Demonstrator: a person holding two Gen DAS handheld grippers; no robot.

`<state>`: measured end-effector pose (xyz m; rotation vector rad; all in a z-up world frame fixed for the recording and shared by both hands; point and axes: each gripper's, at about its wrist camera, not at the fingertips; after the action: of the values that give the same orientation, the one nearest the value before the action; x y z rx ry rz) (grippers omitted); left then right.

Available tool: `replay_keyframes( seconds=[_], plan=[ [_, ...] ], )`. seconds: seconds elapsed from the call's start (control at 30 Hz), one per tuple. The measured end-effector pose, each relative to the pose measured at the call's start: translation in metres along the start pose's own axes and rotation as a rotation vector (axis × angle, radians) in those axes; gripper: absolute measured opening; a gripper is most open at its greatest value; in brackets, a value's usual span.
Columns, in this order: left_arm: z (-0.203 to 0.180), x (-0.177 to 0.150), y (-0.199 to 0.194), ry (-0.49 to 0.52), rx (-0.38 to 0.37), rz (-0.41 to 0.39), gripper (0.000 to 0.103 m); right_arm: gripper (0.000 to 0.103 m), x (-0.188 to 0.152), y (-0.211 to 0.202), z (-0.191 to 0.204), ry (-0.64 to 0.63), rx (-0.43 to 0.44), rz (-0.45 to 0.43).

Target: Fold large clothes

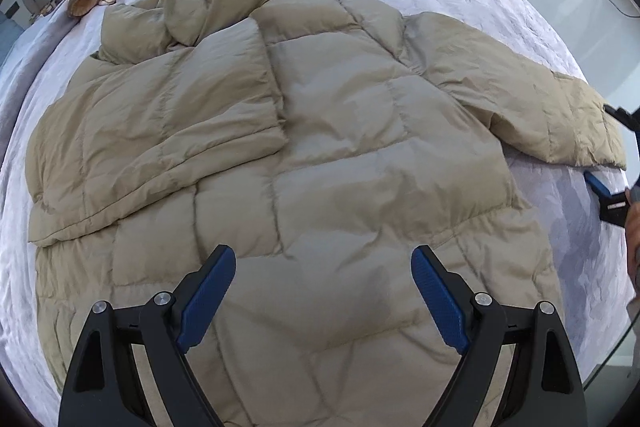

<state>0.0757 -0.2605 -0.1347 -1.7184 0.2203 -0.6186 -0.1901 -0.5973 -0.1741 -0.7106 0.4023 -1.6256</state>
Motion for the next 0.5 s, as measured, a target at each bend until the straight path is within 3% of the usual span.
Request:
replay_keyframes(
  seconds=[0.17, 0.33, 0.37, 0.4, 0.43, 0.5],
  plan=[
    [-0.004, 0.006, -0.001, -0.011, -0.010, -0.018, 0.090, 0.103, 0.025, 0.011, 0.006, 0.021, 0.058, -0.045],
    [0.004, 0.010, -0.004, -0.027, -0.013, -0.033, 0.090, 0.098, 0.030, 0.021, 0.021, 0.006, 0.087, -0.030],
    [0.007, 0.011, -0.005, -0.035, -0.011, -0.037, 0.090, 0.086, 0.029, 0.022, 0.022, 0.004, 0.077, -0.018],
    [0.011, 0.011, -0.006, -0.040, -0.011, -0.039, 0.090, 0.065, 0.029, 0.024, 0.024, 0.004, 0.065, -0.005],
    [0.015, 0.012, -0.006, -0.048, -0.012, -0.040, 0.090, 0.055, 0.029, 0.027, 0.026, 0.005, 0.053, 0.009],
    [0.023, 0.013, -0.008, -0.063, -0.014, -0.044, 0.090, 0.017, 0.030, 0.031, 0.032, 0.000, 0.041, 0.022]
  ],
)
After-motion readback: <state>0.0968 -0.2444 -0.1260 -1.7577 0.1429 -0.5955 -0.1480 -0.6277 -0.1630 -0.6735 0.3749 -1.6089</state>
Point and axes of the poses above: each gripper's, at about its wrist camera, not at the fingertips, and y roughly the way its jaws point, z to its left, x to its top, and after that the axes turned 10 degrees about -y, right-handed
